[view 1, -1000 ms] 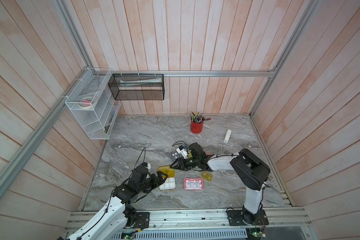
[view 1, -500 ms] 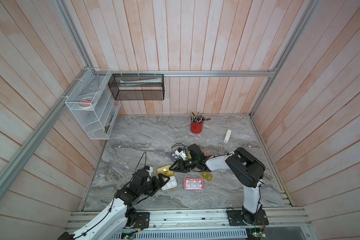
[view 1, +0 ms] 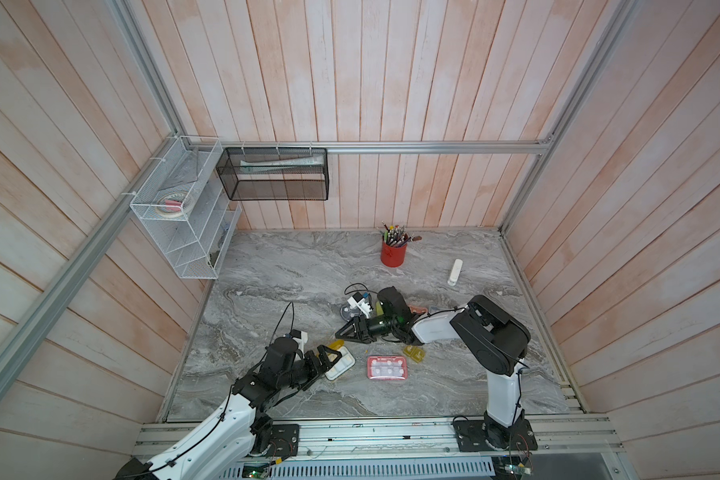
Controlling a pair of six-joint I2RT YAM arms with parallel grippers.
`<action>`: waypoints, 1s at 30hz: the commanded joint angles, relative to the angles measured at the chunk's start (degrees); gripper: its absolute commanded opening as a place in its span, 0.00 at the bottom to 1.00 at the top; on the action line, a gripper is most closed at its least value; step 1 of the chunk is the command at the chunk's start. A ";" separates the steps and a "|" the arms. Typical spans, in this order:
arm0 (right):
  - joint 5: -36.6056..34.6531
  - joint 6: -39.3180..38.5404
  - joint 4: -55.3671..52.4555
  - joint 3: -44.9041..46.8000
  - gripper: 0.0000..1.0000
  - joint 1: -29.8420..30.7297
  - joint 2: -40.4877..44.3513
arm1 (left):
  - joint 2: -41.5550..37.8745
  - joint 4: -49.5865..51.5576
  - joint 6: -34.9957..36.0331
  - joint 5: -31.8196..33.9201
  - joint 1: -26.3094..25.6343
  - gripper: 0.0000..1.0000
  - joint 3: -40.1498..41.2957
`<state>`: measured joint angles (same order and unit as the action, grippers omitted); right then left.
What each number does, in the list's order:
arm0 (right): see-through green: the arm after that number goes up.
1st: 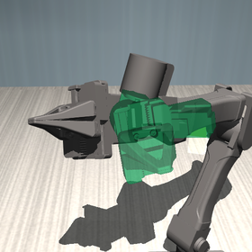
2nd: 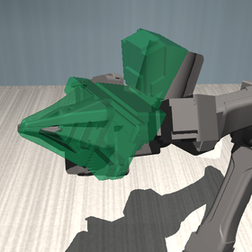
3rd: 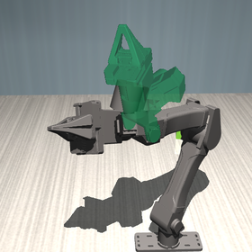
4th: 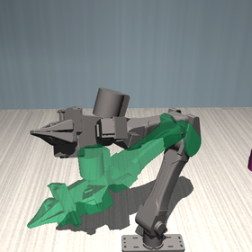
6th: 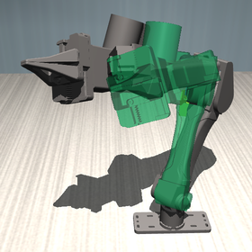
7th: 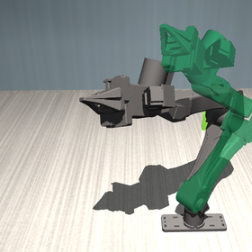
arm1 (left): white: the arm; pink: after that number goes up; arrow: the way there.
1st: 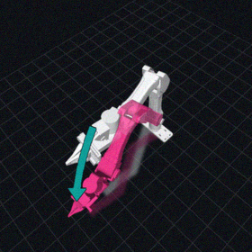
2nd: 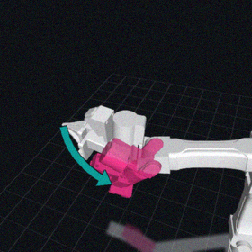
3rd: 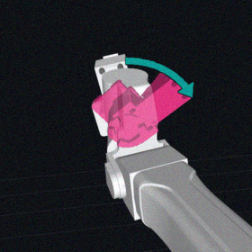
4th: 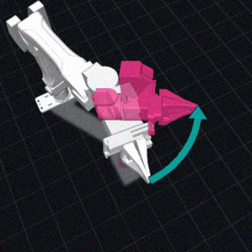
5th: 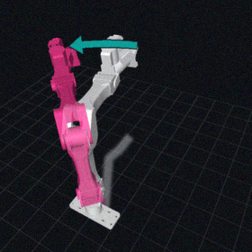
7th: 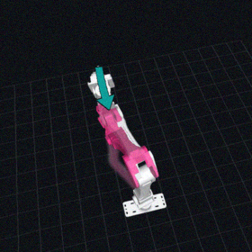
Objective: Close pillboxes
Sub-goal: Close the lid on the pillbox.
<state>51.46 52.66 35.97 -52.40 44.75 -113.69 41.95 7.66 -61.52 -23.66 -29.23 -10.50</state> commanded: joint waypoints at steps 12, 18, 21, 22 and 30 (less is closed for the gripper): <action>0.89 0.86 3.28 2.39 0.56 0.08 0.49 | -0.30 -0.68 0.96 -0.77 0.23 1.00 -1.42; 0.72 1.11 3.46 2.37 0.56 0.09 0.32 | -0.28 -0.58 0.87 -0.86 0.23 1.00 -1.44; 0.77 1.39 3.81 2.35 0.56 0.09 0.10 | -0.45 -0.42 0.87 -0.77 0.23 1.00 -1.17; 0.68 1.39 3.89 2.33 0.56 0.07 0.05 | -0.56 -0.48 0.87 -0.77 0.23 1.00 -1.02; -0.99 0.05 1.86 2.24 0.56 0.00 0.89 | -0.73 -0.22 0.87 -0.77 0.23 1.00 -1.06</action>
<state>51.53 53.89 38.15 -50.39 44.75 -113.69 41.76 7.68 -61.52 -23.77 -29.26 -10.61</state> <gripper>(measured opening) 0.558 0.998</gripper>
